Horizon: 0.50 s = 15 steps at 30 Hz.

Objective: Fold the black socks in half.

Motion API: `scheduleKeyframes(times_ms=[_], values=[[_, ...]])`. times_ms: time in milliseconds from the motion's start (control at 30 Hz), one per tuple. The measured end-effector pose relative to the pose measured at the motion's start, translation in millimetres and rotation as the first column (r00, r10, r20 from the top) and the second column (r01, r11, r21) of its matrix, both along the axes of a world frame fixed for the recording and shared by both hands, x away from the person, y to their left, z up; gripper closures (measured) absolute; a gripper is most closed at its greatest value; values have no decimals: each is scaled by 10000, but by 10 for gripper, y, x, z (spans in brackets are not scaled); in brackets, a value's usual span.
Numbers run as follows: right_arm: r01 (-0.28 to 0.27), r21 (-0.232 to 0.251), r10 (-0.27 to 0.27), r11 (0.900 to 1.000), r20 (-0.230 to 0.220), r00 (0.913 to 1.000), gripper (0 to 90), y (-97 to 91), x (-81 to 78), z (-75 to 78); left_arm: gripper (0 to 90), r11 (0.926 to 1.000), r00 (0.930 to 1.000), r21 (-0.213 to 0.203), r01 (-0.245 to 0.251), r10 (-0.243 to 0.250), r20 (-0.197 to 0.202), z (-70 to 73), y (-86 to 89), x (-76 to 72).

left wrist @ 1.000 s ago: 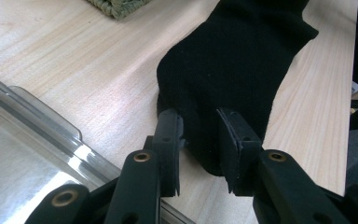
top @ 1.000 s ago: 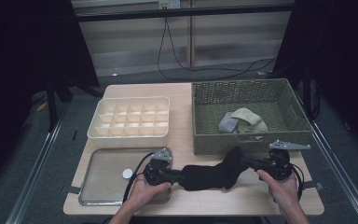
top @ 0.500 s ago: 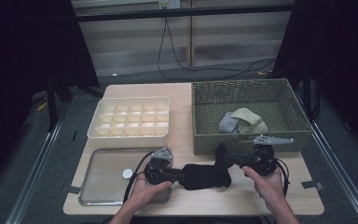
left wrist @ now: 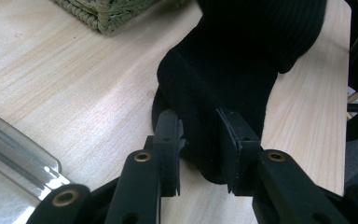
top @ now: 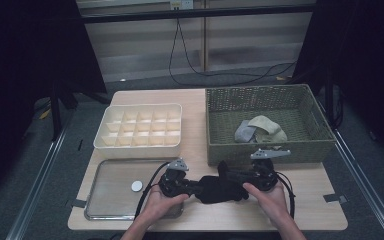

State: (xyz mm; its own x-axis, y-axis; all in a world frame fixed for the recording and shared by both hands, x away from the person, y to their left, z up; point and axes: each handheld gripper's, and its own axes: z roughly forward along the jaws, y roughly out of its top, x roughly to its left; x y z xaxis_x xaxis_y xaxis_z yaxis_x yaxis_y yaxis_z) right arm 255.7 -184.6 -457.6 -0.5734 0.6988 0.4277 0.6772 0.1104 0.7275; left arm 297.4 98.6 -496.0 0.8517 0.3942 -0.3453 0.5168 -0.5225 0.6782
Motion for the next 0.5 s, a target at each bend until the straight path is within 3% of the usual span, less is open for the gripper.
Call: scheduleKeyframes(times_ms=[267,500], values=[[-610,-564,597,9965,-234,9979,824,255,51,-73,686,9999,10000,35,95,-95,30,-12,-50,-14],[-890,-598,862,9942,-475,9951,807,373,47,-187,676,9997,9999,176,154,-154,-32,-7,-46,-18]])
